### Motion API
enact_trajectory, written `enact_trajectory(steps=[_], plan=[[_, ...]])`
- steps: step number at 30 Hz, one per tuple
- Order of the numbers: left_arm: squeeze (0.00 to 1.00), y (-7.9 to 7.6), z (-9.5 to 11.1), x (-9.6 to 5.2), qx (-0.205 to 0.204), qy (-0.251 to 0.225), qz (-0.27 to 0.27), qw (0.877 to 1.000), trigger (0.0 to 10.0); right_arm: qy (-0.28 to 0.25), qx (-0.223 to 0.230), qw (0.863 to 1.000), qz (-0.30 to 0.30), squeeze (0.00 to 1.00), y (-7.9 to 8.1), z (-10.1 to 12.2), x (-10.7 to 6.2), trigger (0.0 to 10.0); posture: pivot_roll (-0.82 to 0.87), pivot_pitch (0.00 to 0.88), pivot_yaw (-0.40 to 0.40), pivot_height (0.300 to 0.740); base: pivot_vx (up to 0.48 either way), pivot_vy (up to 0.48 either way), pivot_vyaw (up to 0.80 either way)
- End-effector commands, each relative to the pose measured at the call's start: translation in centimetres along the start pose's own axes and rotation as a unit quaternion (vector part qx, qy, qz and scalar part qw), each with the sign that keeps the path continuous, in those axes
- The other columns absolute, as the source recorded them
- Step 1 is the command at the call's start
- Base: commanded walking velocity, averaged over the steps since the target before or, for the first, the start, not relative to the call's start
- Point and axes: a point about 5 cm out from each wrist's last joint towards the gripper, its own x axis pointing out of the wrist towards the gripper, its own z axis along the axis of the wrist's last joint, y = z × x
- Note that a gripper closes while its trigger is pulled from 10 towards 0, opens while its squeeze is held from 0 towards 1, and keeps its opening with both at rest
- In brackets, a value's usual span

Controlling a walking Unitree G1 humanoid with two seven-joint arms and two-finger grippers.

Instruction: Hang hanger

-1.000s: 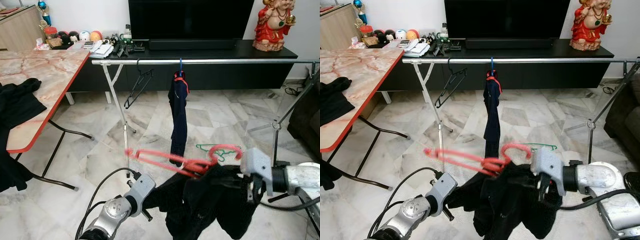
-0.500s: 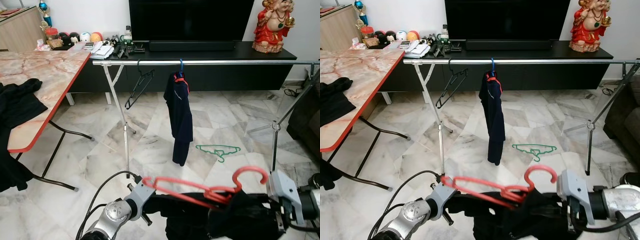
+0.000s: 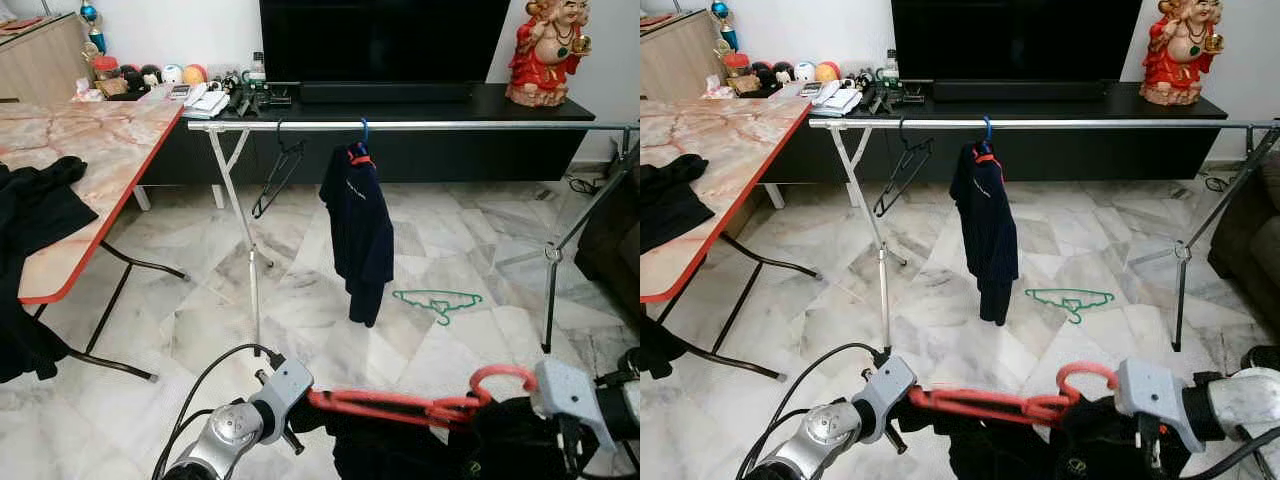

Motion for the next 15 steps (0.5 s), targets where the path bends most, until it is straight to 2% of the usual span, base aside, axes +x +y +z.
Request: enact_trajectory(steps=[1,3,6,12,15], plan=[[0.00,0.3,-1.2,-0.5,-0.009,0.025,0.008,1.000,0.0,0.023,-0.005,1.000,-0.013,0.00,-0.4,-0.5,-0.8,0.0,-0.07,0.087,-0.015,0.740,0.000,0.000,0.00],[0.00,0.3,-1.2,-0.6,-0.009,0.025,0.008,1.000,0.0,0.035,-0.004,0.999,-0.023,0.00,-0.5,-0.9,-0.6,0.0,-0.07,0.087,-0.015,0.740,0.000,0.000,0.00],[0.00,0.5,-1.1,-0.6,-0.008,0.024,0.008,1.000,0.0,0.081,-0.020,0.995,-0.048,0.00,-1.0,-1.8,-0.4,0.0,-0.07,0.088,-0.015,0.740,0.000,0.000,0.00],[0.00,1.0,-0.9,-0.8,-0.001,0.021,0.007,1.000,0.0,0.080,-0.026,0.995,-0.056,0.00,-1.1,-1.8,0.2,0.0,-0.07,0.088,-0.015,0.740,0.000,0.000,0.00],[0.00,1.4,-0.6,-0.8,0.005,0.017,0.005,1.000,0.0,0.101,-0.035,0.992,-0.066,0.00,-1.2,-2.3,0.8,0.0,-0.07,0.088,-0.015,0.740,0.000,0.000,0.00]])
